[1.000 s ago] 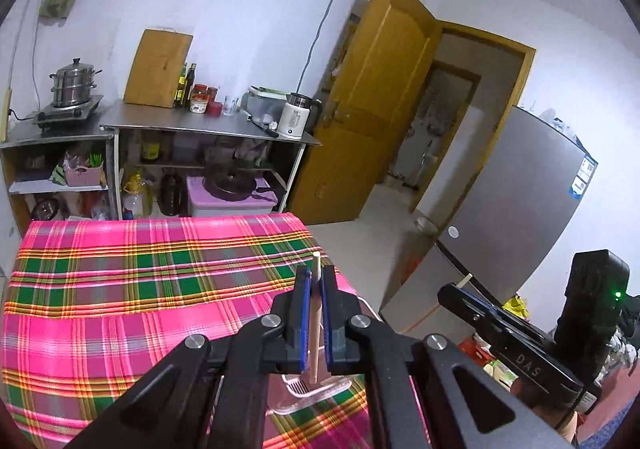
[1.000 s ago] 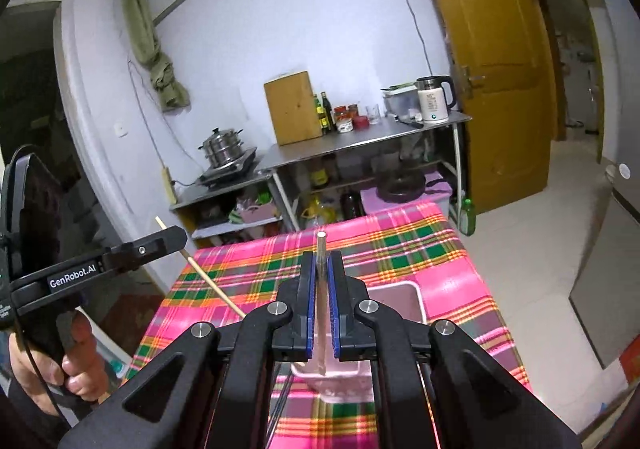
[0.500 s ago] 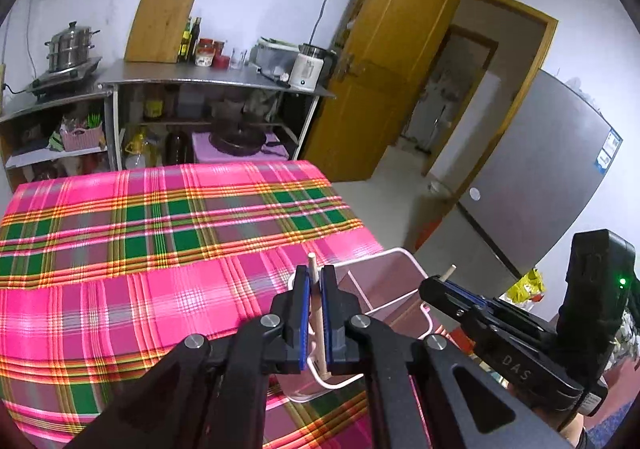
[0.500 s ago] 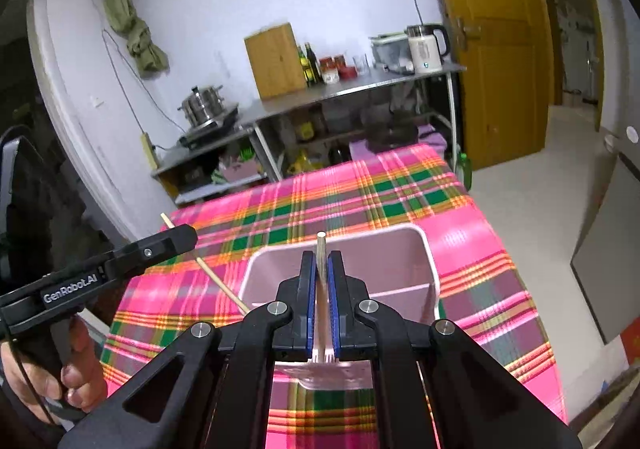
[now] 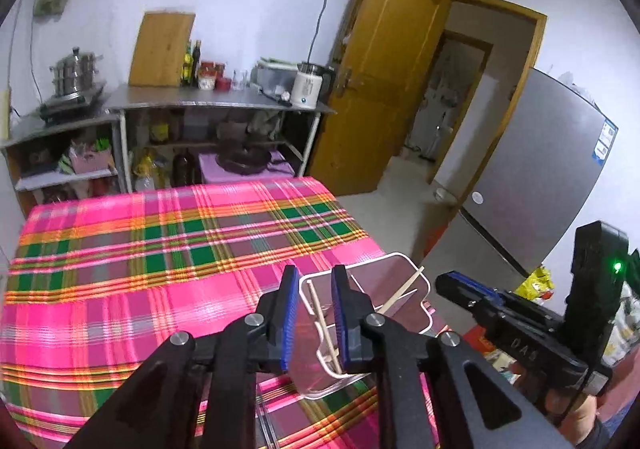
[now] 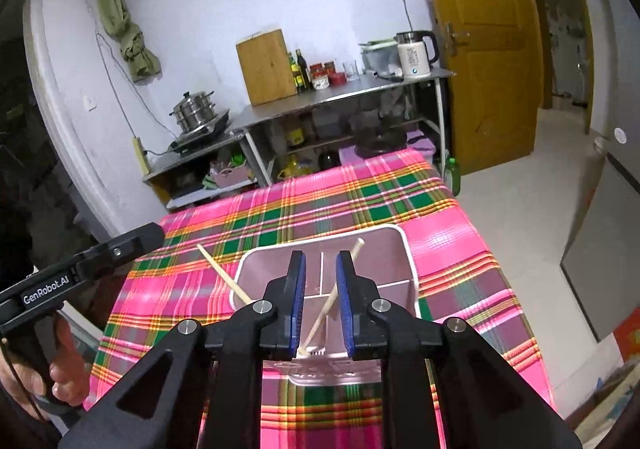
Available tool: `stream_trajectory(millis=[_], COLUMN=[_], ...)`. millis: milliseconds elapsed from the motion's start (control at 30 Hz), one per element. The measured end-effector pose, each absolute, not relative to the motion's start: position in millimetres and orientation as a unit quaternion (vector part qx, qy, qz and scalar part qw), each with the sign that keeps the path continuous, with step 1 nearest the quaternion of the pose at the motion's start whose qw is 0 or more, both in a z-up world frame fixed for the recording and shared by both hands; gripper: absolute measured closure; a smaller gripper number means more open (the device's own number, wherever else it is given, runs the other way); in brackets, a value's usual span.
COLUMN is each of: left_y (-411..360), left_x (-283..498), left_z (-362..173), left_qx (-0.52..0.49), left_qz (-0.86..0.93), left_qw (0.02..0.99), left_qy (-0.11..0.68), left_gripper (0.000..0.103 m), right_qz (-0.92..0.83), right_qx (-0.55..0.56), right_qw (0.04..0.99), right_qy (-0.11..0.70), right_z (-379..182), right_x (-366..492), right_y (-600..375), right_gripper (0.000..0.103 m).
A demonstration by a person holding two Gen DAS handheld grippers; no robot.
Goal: Organize utensils
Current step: 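Lower the chopsticks into the caddy and open both tools, then move both tools back to the remaining chopsticks on the cloth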
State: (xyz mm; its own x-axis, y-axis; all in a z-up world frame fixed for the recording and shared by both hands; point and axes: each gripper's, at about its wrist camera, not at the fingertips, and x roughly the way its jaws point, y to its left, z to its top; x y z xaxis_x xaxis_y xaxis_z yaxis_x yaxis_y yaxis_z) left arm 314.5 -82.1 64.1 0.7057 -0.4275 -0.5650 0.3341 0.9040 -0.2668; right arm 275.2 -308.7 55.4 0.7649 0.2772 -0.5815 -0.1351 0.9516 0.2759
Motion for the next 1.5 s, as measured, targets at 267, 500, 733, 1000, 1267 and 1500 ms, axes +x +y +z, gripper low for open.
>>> stream_trajectory(millis=[267,500,733,1000,1267,1500], left_y=[-68,-47,-34,-19,-6,15], left_x=[255,203,169,153,154,166], left_z=[69,52,36,18,-1,-37], left_qx=[-0.051,-0.051,-0.044,-0.046,-0.056,-0.072], left_qz=[-0.185,-0.164,-0.138,-0.124,-0.116,-0.103], left_qw=[0.935,0.938,0.94,0.937,0.932,0.919], left_qy=[0.3,0.302,0.309,0.322,0.338,0.372], left_gripper=[0.087,0.087,0.087,0.087,0.087,0.087], right_qz=[0.133,0.154,0.178,0.194,0.196,0.197], right_qx=[0.111,0.101,0.088,0.074,0.067,0.055], right_qw=[0.934,0.93,0.924,0.915,0.908,0.895], right_qy=[0.312,0.317,0.327,0.347,0.364,0.397], right_z=[65,54,43,26,11,-18], right_x=[230,187,163,151,152,164], right_y=[-297,-275,-253,-235,-226,-213], right_gripper=[0.087,0.087,0.087,0.087,0.087,0.087])
